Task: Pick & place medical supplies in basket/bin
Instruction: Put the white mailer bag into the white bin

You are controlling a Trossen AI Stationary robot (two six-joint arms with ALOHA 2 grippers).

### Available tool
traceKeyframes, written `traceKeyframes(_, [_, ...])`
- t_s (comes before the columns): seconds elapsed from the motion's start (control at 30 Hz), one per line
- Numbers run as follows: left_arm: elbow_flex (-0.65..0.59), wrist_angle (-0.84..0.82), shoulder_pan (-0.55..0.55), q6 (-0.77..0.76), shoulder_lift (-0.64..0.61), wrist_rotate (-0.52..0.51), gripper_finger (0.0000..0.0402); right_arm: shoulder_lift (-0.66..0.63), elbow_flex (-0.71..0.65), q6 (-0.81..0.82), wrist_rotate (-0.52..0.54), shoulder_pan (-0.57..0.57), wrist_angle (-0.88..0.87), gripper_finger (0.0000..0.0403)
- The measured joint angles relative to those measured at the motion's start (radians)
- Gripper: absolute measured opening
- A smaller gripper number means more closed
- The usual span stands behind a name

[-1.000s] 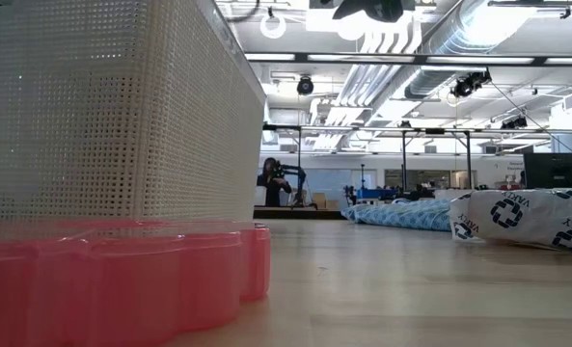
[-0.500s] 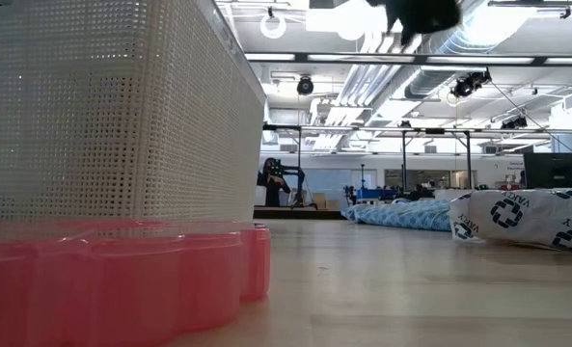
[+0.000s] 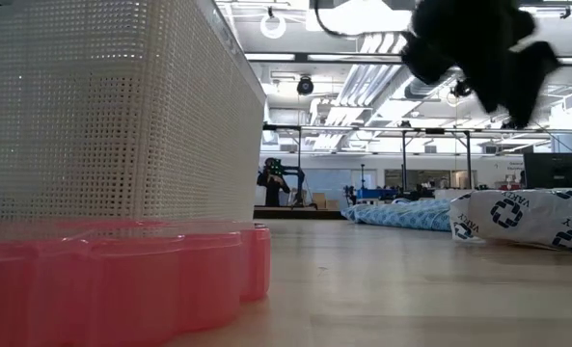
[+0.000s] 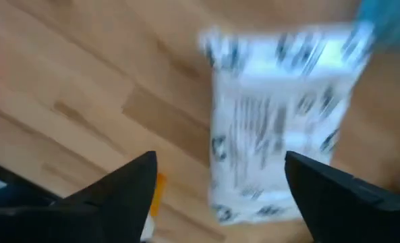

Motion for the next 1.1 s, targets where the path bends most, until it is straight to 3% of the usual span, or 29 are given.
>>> traceKeyframes(0.17, [0.000,0.002,0.000,0.000,0.000,0.000,0.0177,0.000,-0.122,0.093,-0.078,0.061,0.019,0.0331])
traceKeyframes(0.7, [0.000,0.002,0.000,0.000,0.000,-0.003,0.0177,-0.052,-0.291,0.148,0.092,0.142,0.174,0.0332])
traceKeyframes(0.93, [0.000,0.002,0.000,-0.003,0.000,-0.033,0.0177,-0.078,-0.361,0.126,0.105,0.146,0.225,0.0332])
traceKeyframes(1.1, [0.000,0.013,0.000,-0.002,0.007,-0.055,0.0177,-0.115,-0.427,0.199,0.145,0.130,0.410,0.0332])
